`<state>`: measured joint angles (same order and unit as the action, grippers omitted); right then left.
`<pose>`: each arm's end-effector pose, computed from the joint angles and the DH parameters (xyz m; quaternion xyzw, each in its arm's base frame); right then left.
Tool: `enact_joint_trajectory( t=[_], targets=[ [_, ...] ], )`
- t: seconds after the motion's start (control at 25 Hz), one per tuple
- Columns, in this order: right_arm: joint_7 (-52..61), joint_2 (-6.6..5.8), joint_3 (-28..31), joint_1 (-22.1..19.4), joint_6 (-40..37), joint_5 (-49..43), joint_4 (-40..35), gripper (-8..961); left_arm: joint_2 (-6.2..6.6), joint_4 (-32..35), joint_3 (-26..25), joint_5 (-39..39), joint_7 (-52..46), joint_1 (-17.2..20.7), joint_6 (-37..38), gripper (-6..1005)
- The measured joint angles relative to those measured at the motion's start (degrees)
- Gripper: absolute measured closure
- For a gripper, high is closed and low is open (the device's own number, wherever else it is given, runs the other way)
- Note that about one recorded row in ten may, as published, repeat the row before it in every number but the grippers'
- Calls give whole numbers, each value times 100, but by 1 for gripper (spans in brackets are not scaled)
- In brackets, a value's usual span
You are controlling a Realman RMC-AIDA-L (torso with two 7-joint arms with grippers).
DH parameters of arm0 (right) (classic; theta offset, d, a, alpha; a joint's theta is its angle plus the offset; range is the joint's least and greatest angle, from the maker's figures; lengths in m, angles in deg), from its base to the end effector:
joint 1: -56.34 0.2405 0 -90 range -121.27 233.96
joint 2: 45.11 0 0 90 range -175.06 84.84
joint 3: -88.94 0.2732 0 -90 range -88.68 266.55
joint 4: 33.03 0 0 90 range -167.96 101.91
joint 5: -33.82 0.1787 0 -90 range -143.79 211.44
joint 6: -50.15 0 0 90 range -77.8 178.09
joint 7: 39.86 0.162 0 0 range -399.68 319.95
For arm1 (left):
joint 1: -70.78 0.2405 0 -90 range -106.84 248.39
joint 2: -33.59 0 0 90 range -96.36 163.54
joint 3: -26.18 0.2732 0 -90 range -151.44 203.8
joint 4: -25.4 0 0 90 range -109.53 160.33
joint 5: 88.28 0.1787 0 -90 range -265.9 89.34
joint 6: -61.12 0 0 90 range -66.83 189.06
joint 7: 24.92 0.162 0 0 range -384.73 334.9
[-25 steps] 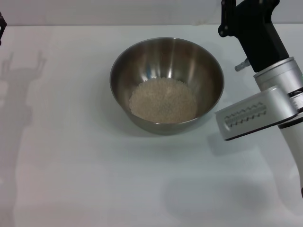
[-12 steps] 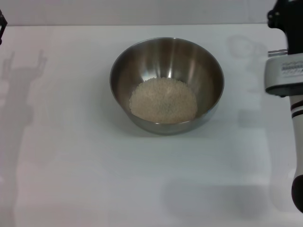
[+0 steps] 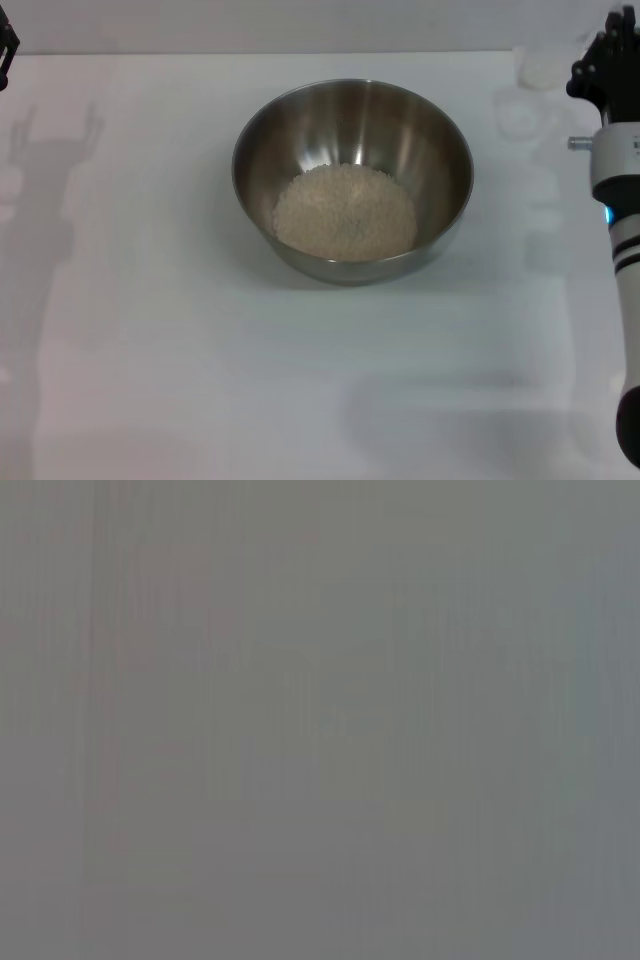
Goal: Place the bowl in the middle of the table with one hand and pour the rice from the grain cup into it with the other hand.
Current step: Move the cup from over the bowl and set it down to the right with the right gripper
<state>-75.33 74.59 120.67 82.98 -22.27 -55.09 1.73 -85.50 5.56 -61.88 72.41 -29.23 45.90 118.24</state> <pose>0.2577 0.3511 -0.0119 -0.6088 0.1838 0.2508 0.7298 -0.3081 0.3773 0.0400 -0.6364 -0.2151 -0.3029 0.6760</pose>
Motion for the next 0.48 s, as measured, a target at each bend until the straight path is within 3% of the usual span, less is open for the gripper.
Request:
enact_joint_trajectory(
  t=[0.48],
  targets=[
    [769,1,-52,-132,603,525,-379,882,8,-7,125,44,31,1,-13,193]
  ],
)
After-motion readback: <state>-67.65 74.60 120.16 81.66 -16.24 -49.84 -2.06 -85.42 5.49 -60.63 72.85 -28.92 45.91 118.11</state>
